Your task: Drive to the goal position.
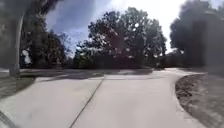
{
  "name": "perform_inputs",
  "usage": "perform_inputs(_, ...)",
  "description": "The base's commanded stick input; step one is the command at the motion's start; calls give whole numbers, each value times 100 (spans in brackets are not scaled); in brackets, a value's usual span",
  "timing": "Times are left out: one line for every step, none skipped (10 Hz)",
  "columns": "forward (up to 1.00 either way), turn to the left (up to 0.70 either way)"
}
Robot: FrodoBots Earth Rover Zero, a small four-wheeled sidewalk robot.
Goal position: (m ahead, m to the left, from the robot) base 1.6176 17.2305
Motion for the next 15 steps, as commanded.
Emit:
perform_inputs(82, 0)
perform_inputs(82, 0)
perform_inputs(82, 0)
perform_inputs(82, 0)
perform_inputs(82, 0)
perform_inputs(82, 0)
perform_inputs(82, 0)
perform_inputs(82, 0)
perform_inputs(82, 0)
perform_inputs(82, 33)
perform_inputs(82, 33)
perform_inputs(82, 33)
perform_inputs(82, 33)
perform_inputs(82, 33)
perform_inputs(82, 33)
